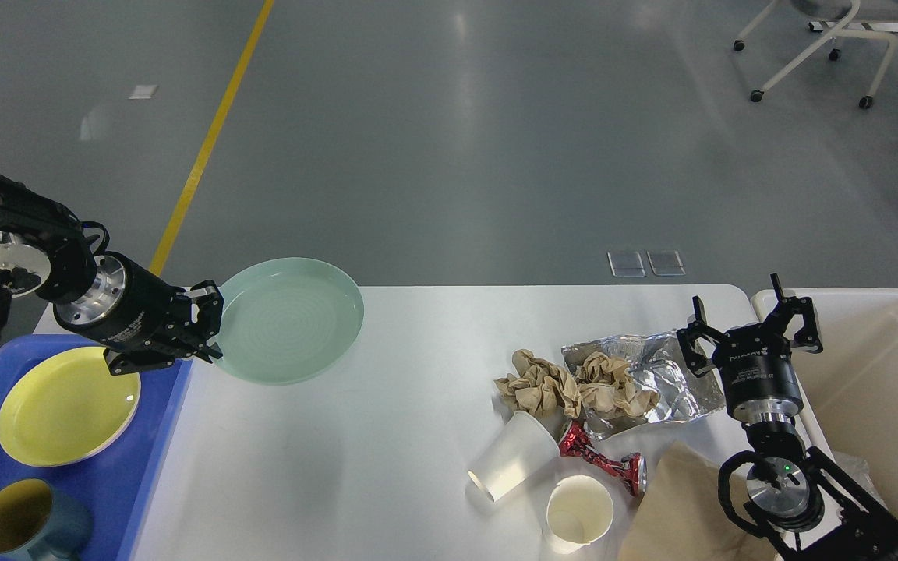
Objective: Tidy desktop
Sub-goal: 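Lift the pale green plate and lay it on the yellow plate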
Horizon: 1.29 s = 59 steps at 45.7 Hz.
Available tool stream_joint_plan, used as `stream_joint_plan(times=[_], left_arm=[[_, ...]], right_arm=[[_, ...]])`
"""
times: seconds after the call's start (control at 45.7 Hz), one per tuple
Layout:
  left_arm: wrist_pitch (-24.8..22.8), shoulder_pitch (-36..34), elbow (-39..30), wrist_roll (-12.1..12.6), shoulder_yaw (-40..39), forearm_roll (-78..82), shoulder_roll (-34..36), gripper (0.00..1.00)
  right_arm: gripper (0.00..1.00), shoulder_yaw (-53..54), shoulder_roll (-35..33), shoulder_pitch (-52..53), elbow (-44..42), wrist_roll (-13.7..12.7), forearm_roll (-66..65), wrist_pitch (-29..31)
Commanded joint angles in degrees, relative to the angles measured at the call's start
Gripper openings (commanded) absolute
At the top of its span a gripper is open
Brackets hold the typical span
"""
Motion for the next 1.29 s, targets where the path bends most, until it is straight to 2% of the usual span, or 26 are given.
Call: stream_joint_plan(times=[0.0,0.087,0.197,0.394,0.612,0.787,0.962,1.115,1.268], left_arm=[[-3.75,-9.57,-5.33,-2.04,2.87,2.11,-0.35,0.00],[-5.95,-14.50,-7.88,-4.33,4.28,4.49,-0.09,0.00],[-7.19,-15.47,-8.06,-5.91,5.51,6.16,0.18,0.00],[-7.10,-13.28,-6.75,-5.91,7.26,8.44,1.58,0.00],[-7.19,-6.78,1.50,-5.74,9.38,16.88,10.36,0.00],[-7.36,4.64,14.68,-5.39,6.66,21.19,19.06,0.00],[-7.45,20.54,26.81,-4.51,-4.14,23.12,24.61,0.00],[-6.66,33.47,36.31,-2.40,-14.25,24.53,25.67,0.00],[-6.48,40.86,45.19,-1.34,-19.97,24.53,25.75,0.00]], right_arm=[[1.00,0.00,0.00,0.00,0.00,-0.06,0.00,0.00],[1.00,-0.09,0.00,0.00,0.00,0.03,0.00,0.00],[1.00,0.00,0.00,0.00,0.00,-0.06,0.00,0.00],[1.00,0.00,0.00,-0.08,0.09,-0.06,0.00,0.00],[1.00,0.00,0.00,-0.08,0.09,0.03,0.00,0.00],[1.00,0.00,0.00,-0.08,0.09,0.03,0.00,0.00],[1.00,0.00,0.00,-0.08,0.09,0.03,0.00,0.00],[1.00,0.00,0.00,-0.08,0.09,0.03,0.00,0.00],[1.00,0.00,0.00,-0.08,0.09,-0.05,0.00,0.00]])
